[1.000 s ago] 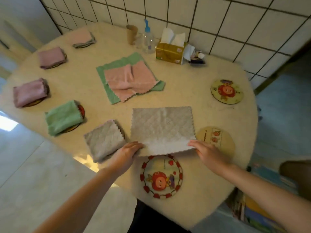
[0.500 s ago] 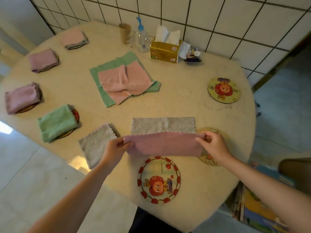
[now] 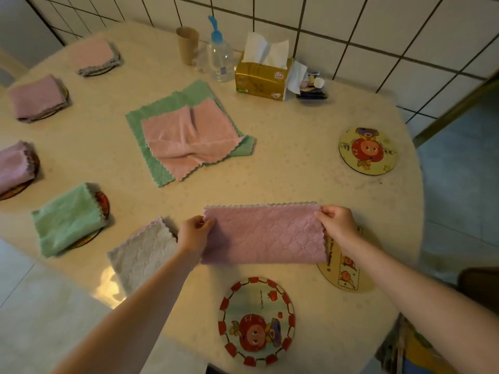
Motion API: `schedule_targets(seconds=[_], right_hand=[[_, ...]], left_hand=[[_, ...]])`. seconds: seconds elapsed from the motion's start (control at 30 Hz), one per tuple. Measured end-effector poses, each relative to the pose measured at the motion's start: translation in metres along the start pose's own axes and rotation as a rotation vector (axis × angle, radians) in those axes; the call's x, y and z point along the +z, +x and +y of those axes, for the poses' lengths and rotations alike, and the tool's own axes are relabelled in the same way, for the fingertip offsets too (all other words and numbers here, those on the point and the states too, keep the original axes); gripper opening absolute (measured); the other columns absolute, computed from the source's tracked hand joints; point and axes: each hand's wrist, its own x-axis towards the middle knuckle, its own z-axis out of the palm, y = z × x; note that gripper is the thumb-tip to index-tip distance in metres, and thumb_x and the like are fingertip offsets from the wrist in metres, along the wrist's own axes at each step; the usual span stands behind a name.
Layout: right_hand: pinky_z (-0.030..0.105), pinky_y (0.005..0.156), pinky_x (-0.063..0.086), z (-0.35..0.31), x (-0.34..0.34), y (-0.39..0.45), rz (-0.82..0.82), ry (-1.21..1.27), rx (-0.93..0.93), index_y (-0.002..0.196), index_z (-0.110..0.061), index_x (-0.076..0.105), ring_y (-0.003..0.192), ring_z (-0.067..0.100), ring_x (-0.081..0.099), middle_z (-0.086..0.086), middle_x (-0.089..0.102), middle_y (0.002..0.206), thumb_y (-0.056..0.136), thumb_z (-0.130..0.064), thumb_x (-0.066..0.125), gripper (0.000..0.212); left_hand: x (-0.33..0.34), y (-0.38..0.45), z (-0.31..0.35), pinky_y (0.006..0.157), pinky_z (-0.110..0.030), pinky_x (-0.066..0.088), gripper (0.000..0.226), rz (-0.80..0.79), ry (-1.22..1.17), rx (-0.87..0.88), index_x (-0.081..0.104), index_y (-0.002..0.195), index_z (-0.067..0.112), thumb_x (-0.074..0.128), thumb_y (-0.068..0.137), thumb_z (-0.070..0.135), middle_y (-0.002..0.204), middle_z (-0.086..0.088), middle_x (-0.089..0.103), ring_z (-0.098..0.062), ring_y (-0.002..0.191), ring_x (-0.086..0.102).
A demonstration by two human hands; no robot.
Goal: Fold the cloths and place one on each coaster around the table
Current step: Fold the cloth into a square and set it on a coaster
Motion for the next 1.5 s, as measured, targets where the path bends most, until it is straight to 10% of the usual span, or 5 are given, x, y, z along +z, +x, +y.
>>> schedule_targets(seconds=[0.3,0.57,0.7,0.87,1.5], right_hand=[[0.043,0.082,0.056,0.003,0.008,0.020,0.010,-0.083,0.057,0.102,-0.009,0.068,0.089,0.024,0.065,0.006,0.069,0.095,0.089,-0.021,0.063,0.019],[0.045,0.072,0.059,0.007,0.010,0.026,0.062,-0.070,0.062,0.097,-0.016,0.062,0.085,0.024,0.066,0.004,0.066,0.096,0.086,-0.029,0.066,0.018],[0.027,0.071,0.051,-0.002,-0.003,0.001,0.189,-0.073,-0.093,0.110,-0.011,0.054,0.091,0.016,0.059,0.005,0.060,0.111,0.093,-0.024,0.055,0.022],[0.033,0.115,0.024,0.017,0.014,-0.079,-0.265,-0.574,-0.753,0.146,-0.017,0.030,0.142,0.009,0.017,-0.009,0.025,0.150,0.100,-0.023,0.034,0.046],[0.043,0.104,0.043,0.092,-0.015,-0.069,-0.169,-1.106,-1.148,0.134,-0.001,0.050,0.130,0.029,0.047,0.014,0.049,0.140,0.087,0.000,0.032,0.050]], left_hand=[[0.005,0.005,0.011,0.051,-0.023,0.036,0.016,0.028,0.146,0.049,0.066,0.087,0.015,0.057,0.094,0.027,0.071,0.000,0.063,-0.012,0.062,0.054],[0.006,-0.005,0.015,0.069,-0.034,0.048,0.027,0.147,0.390,0.123,0.056,0.111,0.016,0.053,0.093,0.036,0.097,-0.007,0.065,-0.028,0.086,0.061],[0.007,-0.039,-0.001,0.092,-0.041,0.047,0.054,0.257,0.897,0.632,0.041,0.136,0.015,0.051,0.091,0.045,0.135,-0.007,0.048,-0.028,0.118,0.050],[0.029,-0.082,-0.058,0.118,-0.041,0.006,0.069,-0.297,1.082,1.069,0.011,0.153,0.022,0.039,0.095,0.047,0.160,-0.001,0.009,-0.021,0.148,0.001],[-0.013,-0.095,-0.102,0.117,-0.035,0.005,0.079,-0.076,1.182,0.636,0.000,0.152,0.015,0.001,0.089,0.064,0.157,0.000,-0.005,-0.021,0.147,-0.003]])
